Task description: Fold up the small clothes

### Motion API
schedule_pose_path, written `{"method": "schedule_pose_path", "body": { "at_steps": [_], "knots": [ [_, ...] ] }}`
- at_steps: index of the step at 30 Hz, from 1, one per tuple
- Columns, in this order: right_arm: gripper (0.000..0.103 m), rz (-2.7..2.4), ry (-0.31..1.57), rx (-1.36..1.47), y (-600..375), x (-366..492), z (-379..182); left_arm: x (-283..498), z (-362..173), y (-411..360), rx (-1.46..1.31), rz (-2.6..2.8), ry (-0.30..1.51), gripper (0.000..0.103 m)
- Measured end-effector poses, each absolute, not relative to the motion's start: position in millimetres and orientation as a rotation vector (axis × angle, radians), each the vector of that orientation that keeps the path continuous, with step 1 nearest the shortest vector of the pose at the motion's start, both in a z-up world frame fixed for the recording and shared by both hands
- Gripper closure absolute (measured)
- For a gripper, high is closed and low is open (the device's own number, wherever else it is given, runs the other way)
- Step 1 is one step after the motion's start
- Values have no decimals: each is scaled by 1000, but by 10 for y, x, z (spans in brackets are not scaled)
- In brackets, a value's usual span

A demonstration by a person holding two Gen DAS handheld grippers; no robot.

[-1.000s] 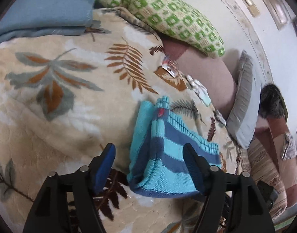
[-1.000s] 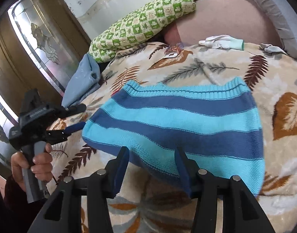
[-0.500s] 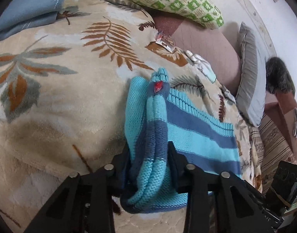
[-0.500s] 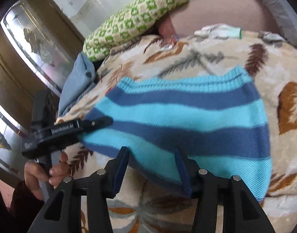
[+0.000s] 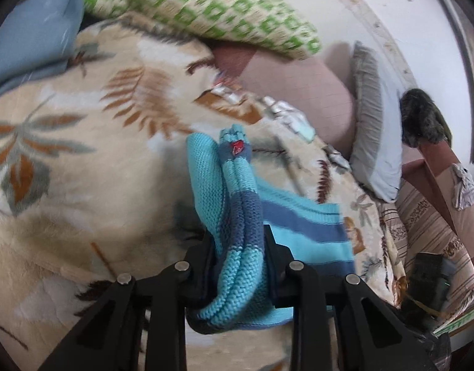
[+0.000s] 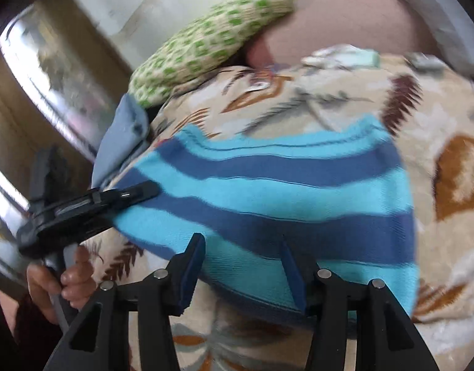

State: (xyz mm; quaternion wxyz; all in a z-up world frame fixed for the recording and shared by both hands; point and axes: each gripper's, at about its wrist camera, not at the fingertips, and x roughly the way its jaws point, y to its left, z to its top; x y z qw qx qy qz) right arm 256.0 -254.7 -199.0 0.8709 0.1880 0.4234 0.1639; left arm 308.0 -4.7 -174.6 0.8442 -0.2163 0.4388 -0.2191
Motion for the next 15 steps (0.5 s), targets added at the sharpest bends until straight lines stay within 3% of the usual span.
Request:
{"method": "schedule_pose_path", "body": {
  "at_steps": [9,15],
  "knots": [
    [49,485,781,917,-3404,2493,-2048,2868,-1048,-987,-297,-563,863,77],
    [50,406,627,1121,-4169,2304,-1925,2782,-1092,-1901,-154,-605,913,77]
  ]
}}
